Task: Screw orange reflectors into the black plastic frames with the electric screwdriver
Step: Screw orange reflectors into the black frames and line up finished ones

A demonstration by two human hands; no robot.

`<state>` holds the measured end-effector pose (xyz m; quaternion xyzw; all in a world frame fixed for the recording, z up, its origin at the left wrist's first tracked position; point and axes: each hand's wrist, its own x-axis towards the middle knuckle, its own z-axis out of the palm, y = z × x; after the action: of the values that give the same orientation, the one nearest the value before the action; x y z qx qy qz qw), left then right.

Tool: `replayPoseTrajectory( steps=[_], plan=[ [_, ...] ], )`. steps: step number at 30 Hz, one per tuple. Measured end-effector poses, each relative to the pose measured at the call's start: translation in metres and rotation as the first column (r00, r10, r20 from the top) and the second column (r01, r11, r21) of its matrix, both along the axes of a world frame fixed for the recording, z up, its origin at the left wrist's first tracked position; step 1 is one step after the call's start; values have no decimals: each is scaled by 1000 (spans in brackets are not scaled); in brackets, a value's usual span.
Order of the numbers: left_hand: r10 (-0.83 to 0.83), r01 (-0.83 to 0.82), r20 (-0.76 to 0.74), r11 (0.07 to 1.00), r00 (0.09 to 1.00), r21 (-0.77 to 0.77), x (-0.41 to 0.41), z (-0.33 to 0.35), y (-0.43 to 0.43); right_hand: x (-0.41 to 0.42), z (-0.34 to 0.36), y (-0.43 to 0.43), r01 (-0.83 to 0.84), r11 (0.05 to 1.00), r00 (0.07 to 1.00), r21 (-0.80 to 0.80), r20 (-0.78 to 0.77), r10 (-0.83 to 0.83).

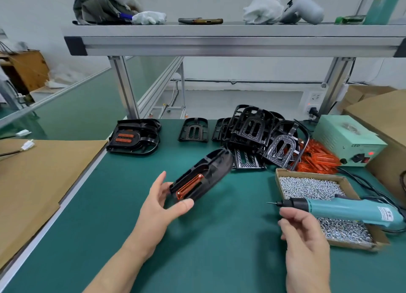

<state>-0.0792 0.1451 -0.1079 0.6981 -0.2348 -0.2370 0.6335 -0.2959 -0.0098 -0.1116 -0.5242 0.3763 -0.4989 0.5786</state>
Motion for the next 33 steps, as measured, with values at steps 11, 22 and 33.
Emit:
replayPoseTrajectory(
  steps=[11, 22, 33],
  plan=[
    [-268, -4, -590, 908, 762, -418, 9, 16, -16, 33, 13, 14, -401, 912, 911, -90, -144, 386],
    [-456, 336, -690, 888, 562, -313, 18, 26, -17, 116, 37, -24, -384, 891, 922, 242, 43, 386],
    [63, -186, -588, 971, 806, -151, 8, 2, -45, 141, 20, -7, -438, 766, 898, 470, 260, 355]
  ],
)
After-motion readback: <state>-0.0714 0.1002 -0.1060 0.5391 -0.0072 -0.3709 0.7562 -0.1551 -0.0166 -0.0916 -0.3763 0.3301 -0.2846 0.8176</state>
